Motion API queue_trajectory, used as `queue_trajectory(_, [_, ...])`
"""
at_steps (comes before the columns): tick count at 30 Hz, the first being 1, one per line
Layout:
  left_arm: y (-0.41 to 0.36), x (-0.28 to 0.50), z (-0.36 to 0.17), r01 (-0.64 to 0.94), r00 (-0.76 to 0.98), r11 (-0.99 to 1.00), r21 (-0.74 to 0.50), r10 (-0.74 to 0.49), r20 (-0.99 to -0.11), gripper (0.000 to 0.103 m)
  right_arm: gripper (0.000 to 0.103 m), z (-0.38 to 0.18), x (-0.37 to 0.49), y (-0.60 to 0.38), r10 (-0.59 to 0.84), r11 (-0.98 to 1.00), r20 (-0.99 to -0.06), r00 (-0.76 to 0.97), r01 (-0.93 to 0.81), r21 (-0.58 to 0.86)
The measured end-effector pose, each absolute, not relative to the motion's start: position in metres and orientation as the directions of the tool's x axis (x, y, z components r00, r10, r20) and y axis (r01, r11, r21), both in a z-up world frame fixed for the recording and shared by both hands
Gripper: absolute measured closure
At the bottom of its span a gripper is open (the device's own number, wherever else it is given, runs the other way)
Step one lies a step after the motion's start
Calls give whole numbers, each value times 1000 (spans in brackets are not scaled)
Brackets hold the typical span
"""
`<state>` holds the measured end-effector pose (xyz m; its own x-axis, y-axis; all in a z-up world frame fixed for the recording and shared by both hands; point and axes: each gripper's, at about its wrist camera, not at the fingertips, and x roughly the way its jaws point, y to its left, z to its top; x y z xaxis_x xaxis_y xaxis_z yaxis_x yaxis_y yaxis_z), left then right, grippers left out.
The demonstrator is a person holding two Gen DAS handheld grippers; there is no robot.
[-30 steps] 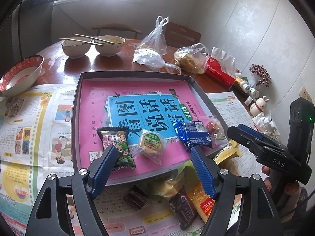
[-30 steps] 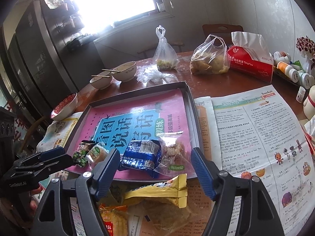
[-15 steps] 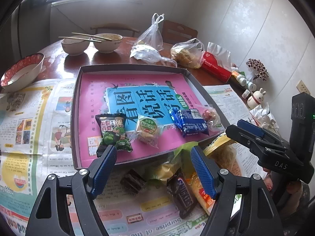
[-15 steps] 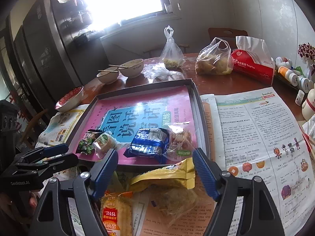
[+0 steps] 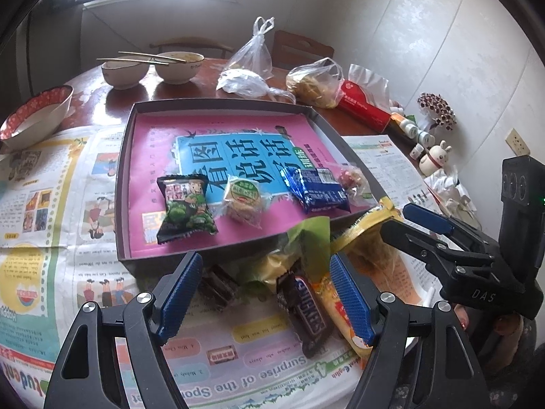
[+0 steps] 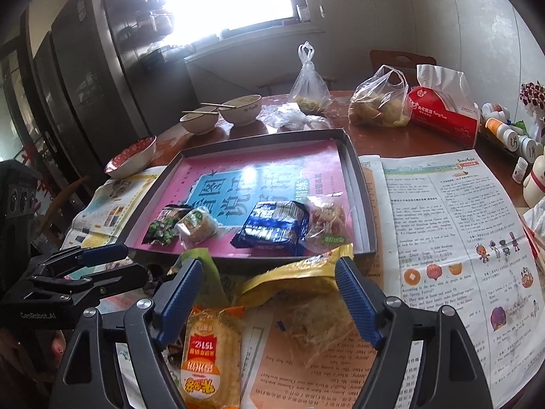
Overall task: Organize snacks
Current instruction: 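Move both grippers back out of the tray toward the snacks on the newspaper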
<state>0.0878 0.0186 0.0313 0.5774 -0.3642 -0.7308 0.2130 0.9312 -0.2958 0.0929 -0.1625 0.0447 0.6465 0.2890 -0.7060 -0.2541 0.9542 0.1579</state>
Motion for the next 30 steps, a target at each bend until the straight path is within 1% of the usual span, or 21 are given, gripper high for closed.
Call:
queue_trajectory(19, [7,71,26,229,565,929,-292,-371,-737,25,23,35,68,-160,295,949,-716,633,-280,143])
queue_trajectory(30, [0,70,14,209,528,928,-308,-372,-764,25,23,26,54,-157,299,944,-733,611,-300,135])
